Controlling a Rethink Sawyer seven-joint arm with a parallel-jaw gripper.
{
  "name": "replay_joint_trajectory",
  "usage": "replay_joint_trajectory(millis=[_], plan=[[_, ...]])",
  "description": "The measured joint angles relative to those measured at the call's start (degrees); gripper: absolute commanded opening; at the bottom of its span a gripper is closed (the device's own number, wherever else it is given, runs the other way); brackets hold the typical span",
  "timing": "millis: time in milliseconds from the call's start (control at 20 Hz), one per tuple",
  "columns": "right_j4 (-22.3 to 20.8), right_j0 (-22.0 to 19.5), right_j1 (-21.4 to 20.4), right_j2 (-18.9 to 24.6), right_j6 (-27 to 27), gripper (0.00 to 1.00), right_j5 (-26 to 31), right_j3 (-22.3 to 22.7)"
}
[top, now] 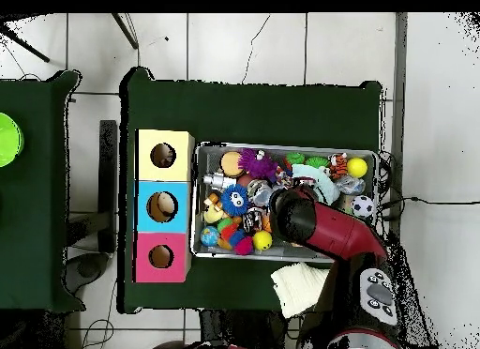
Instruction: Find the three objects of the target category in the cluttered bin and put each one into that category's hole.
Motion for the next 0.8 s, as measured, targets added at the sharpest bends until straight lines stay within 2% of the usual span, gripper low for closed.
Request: replay_joint_trajectory(millis=[600,800], plan=[[0.2,1.2,0.1,0.0,0.0,0.00,0.0,0.0],[2.6,5.3,0.8,-0.5,0.0,0.00,0.0,0.0]])
